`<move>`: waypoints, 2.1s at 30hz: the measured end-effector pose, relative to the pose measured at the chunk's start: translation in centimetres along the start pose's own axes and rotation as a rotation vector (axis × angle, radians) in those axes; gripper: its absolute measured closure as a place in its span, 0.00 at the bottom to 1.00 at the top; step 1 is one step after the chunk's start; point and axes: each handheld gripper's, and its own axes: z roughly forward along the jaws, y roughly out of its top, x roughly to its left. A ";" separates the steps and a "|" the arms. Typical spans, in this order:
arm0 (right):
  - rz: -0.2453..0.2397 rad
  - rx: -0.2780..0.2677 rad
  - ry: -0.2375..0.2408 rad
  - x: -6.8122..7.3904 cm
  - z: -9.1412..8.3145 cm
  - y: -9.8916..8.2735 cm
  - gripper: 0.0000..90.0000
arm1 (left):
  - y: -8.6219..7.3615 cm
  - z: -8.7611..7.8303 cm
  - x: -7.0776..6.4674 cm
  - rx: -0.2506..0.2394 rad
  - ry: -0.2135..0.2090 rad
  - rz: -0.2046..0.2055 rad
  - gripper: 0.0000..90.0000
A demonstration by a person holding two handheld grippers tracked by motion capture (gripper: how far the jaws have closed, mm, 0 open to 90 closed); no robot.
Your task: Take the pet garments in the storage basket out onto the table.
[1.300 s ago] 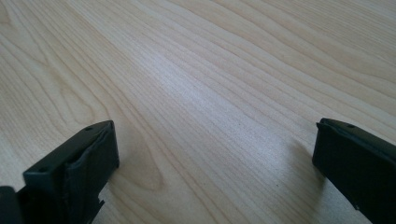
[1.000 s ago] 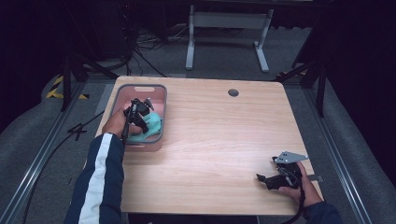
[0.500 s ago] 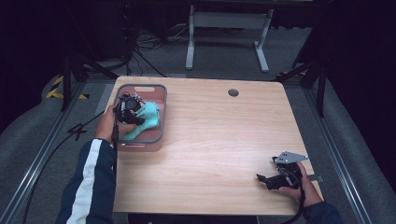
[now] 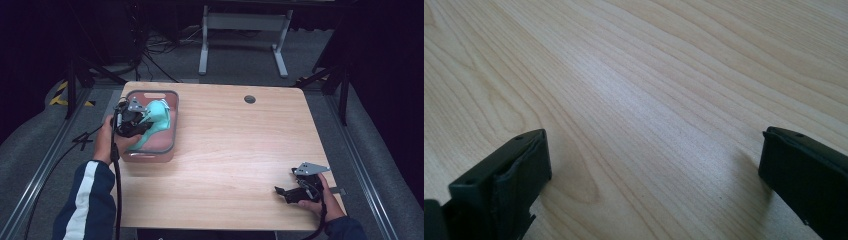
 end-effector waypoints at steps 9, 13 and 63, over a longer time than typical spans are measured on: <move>-0.001 0.001 -0.001 0.0 0.0 0.0 0.01 | 0.0 -2.6 -1.1 -0.105 0.002 0.040 0.82; -0.002 0.001 -0.001 0.0 0.0 0.0 0.01 | 0.3 -3.1 -1.7 -0.118 0.000 0.054 0.82; 0.000 0.000 -0.001 0.0 0.0 0.0 0.01 | 8.6 2.1 -14.2 -0.098 -0.212 0.374 0.82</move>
